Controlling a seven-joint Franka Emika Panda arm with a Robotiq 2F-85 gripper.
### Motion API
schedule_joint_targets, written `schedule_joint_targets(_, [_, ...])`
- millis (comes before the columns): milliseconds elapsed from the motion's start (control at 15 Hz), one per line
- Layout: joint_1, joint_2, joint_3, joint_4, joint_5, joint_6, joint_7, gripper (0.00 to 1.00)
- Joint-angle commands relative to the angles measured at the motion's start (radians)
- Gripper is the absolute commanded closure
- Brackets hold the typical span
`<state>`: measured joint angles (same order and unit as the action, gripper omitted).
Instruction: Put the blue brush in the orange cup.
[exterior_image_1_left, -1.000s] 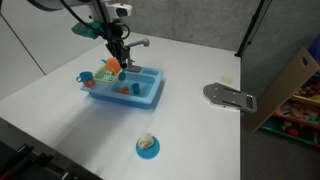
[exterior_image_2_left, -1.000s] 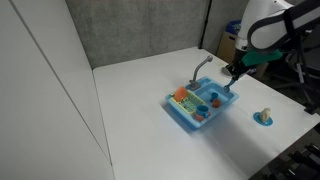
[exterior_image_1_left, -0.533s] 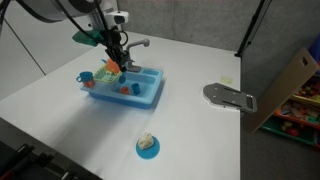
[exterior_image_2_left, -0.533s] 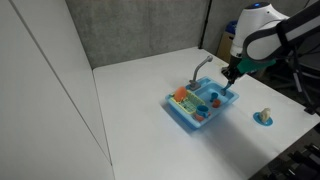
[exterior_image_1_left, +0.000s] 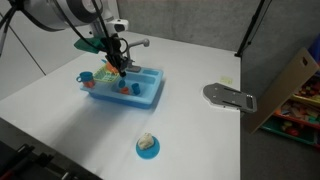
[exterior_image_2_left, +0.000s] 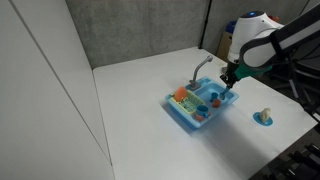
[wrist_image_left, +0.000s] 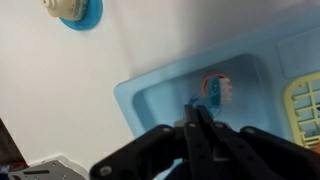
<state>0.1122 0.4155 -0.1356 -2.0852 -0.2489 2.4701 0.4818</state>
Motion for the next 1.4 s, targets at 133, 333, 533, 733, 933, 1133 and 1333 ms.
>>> schedule_joint_targets(133, [0.026,0.025,-0.028,0.005,-0.028,0.027,0.026,0.97])
schedule_joint_targets(333, [0.031,0.034,-0.033,0.006,-0.026,0.033,0.025,0.97])
schedule_joint_targets(533, [0.035,0.043,-0.035,0.009,-0.023,0.036,0.023,0.97])
schedule_joint_targets(733, [0.036,0.051,-0.035,0.012,-0.02,0.04,0.02,0.97])
schedule_joint_targets(933, [0.038,0.058,-0.036,0.017,-0.019,0.047,0.021,0.97])
schedule_joint_targets(1133, [0.038,0.069,-0.038,0.023,-0.015,0.06,0.018,0.97])
schedule_joint_targets(1333, [0.039,0.076,-0.04,0.026,-0.012,0.07,0.015,0.97])
